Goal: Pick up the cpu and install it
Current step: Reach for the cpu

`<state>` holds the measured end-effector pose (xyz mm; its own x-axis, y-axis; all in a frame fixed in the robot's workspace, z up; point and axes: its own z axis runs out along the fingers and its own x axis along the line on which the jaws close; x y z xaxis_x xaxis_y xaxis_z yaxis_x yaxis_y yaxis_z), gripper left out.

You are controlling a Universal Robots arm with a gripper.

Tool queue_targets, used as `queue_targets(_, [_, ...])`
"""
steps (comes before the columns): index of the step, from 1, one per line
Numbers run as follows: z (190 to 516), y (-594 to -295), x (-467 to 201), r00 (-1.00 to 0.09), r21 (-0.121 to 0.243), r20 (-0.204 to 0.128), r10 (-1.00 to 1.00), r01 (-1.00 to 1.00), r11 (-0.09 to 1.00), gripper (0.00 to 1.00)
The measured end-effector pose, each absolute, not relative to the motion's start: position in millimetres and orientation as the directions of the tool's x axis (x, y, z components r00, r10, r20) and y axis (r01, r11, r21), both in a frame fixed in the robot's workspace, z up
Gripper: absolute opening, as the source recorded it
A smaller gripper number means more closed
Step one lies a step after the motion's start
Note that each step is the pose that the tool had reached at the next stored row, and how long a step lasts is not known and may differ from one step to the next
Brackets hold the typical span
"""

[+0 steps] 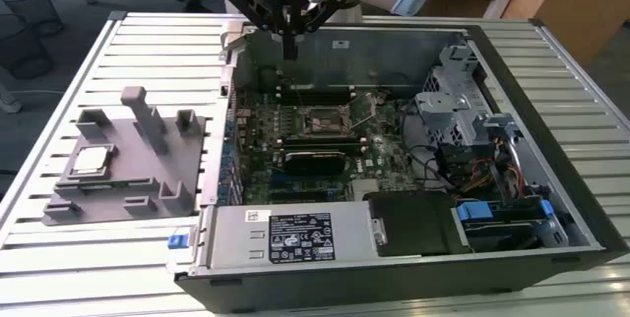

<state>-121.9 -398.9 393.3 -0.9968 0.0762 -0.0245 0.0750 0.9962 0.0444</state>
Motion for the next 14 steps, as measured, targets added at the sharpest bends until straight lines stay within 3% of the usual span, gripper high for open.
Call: queue_targets(14, [393.2, -398.9, -129.6, -0.997, 0.044, -0.024, 0.076, 0.075, 0.996, 0.11])
